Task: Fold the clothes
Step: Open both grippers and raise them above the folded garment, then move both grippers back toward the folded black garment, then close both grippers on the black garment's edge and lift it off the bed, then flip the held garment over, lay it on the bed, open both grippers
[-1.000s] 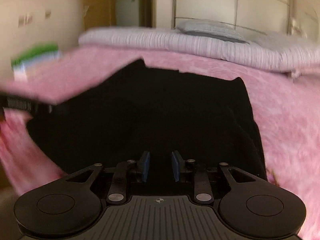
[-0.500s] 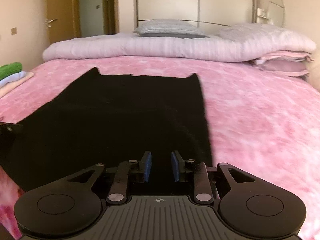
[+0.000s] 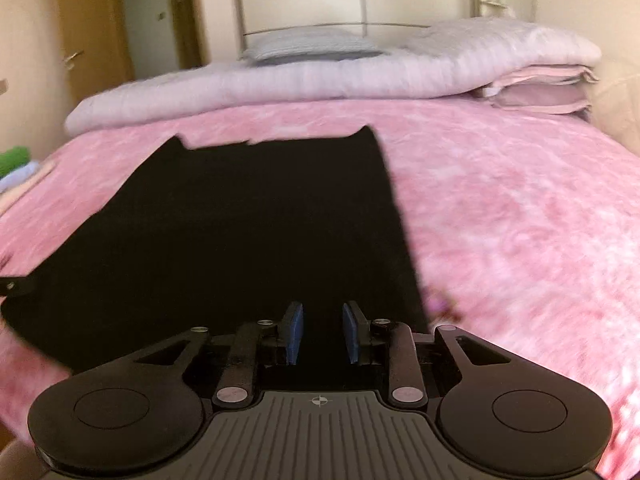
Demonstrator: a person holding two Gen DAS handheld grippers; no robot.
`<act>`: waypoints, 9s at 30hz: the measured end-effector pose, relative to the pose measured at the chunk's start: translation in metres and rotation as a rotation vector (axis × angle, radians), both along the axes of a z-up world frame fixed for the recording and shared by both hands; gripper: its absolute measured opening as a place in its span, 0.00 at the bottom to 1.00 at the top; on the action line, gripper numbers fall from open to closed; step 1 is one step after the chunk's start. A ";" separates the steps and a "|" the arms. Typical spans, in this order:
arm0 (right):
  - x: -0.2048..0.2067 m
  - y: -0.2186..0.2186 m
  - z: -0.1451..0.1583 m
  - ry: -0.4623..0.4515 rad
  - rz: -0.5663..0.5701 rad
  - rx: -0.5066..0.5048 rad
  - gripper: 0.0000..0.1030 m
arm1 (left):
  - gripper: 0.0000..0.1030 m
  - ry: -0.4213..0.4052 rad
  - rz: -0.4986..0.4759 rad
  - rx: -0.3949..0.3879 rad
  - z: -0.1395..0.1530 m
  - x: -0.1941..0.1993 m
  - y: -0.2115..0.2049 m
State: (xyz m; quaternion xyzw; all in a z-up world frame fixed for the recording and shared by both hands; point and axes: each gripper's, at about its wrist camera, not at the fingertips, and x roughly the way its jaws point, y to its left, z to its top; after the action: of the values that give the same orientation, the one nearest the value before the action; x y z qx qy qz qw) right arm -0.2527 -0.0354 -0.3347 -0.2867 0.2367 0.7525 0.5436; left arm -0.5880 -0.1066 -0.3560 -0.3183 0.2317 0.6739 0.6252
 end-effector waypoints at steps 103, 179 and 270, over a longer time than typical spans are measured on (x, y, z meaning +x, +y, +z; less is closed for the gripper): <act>0.026 -0.084 0.001 -0.531 0.330 0.279 0.41 | 0.30 0.859 -0.589 0.025 -0.015 0.041 -0.069; 0.051 -0.146 0.090 -0.588 0.798 0.260 0.08 | 0.10 0.873 -0.920 0.273 0.078 0.021 -0.137; 0.097 0.193 -0.006 0.288 -0.251 -0.035 0.40 | 0.19 -0.143 -0.037 0.115 -0.003 -0.097 0.208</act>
State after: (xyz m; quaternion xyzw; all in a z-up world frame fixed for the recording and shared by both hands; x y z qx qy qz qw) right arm -0.1558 0.1577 -0.3404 -0.1536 0.3589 0.7079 0.5886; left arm -0.6855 0.1015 -0.3585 -0.3246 0.1534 0.6500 0.6698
